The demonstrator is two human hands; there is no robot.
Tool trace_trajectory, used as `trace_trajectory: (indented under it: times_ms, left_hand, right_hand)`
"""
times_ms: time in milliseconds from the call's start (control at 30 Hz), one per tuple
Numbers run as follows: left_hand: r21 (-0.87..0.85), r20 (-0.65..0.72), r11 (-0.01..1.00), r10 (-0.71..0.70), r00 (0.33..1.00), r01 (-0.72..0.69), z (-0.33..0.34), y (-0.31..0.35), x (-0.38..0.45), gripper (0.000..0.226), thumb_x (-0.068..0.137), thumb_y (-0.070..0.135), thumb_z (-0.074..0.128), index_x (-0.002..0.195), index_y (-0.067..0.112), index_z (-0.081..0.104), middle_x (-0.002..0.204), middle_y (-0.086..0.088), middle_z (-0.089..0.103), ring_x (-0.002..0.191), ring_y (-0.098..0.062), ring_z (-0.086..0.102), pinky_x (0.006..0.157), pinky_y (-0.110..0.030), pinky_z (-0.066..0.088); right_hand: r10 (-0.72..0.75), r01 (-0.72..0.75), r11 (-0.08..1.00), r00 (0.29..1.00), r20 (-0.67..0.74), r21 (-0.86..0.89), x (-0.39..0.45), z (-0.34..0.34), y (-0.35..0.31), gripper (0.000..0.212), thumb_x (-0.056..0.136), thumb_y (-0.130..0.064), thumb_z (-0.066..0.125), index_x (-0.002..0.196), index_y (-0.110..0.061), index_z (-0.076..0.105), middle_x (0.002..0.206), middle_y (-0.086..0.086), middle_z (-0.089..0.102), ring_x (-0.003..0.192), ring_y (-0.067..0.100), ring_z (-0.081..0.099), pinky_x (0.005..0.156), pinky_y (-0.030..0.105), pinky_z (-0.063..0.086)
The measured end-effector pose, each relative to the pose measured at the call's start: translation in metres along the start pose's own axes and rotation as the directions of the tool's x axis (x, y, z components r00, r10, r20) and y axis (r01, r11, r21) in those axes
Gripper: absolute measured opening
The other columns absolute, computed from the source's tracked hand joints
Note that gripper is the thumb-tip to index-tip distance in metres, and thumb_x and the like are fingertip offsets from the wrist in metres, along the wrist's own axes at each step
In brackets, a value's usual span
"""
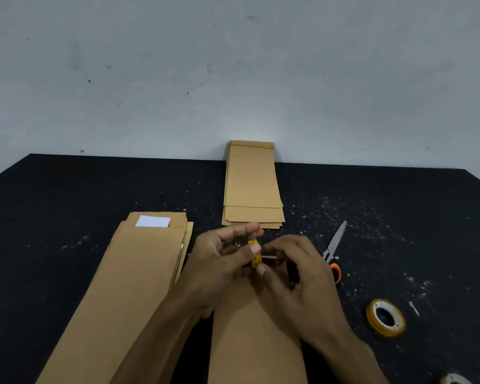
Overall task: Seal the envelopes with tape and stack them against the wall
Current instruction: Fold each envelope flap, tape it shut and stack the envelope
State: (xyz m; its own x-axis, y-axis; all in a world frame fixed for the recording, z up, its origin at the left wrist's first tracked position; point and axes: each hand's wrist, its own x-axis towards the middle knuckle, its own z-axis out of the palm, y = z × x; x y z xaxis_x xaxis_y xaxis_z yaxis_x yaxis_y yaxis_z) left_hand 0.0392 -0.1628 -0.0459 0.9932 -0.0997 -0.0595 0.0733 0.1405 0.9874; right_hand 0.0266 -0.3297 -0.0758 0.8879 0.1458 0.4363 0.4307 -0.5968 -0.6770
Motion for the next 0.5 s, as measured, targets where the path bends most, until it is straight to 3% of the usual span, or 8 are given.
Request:
trace_trajectory:
  times_ms: [100,267,500]
  left_hand:
    - [0.008,0.022,1.000,0.015,1.000,-0.015,0.001,-0.002,-0.002,0.036,0.090,0.003,0.066,0.123,0.015,0.066,0.115,0.005,0.073,0.091,-0.014,0.072,0.074,-0.032,0.059]
    - [0.025,0.048,0.998,0.056,0.997,-0.057,-0.003,-0.005,-0.004,0.040,0.084,0.011,0.068,0.123,0.020,0.066,0.117,0.006,0.073,0.104,-0.016,0.070,0.085,-0.036,0.059]
    - [-0.106,0.037,0.984,0.147,0.988,-0.143,-0.002,-0.001,-0.005,0.047,0.077,0.013,0.067,0.124,0.016,0.064,0.120,0.004,0.072,0.118,-0.011,0.064,0.097,-0.026,0.052]
  right_hand:
    - [0.033,-0.034,0.998,0.999,0.029,0.053,0.000,-0.001,0.001,0.015,0.088,-0.034,0.071,0.103,-0.033,0.073,0.117,-0.018,0.053,0.111,-0.001,0.054,0.083,0.012,0.047]
    - [0.060,-0.073,0.992,0.990,0.127,0.104,0.001,-0.002,0.001,0.019,0.089,-0.039,0.068,0.107,-0.037,0.075,0.125,-0.018,0.049,0.120,-0.003,0.048,0.090,0.014,0.044]
    - [0.055,-0.059,0.973,0.998,0.022,0.225,0.004,-0.001,-0.016,0.030,0.091,-0.054,0.052,0.093,-0.028,0.069,0.112,-0.015,0.052,0.111,0.007,0.055,0.083,0.012,0.044]
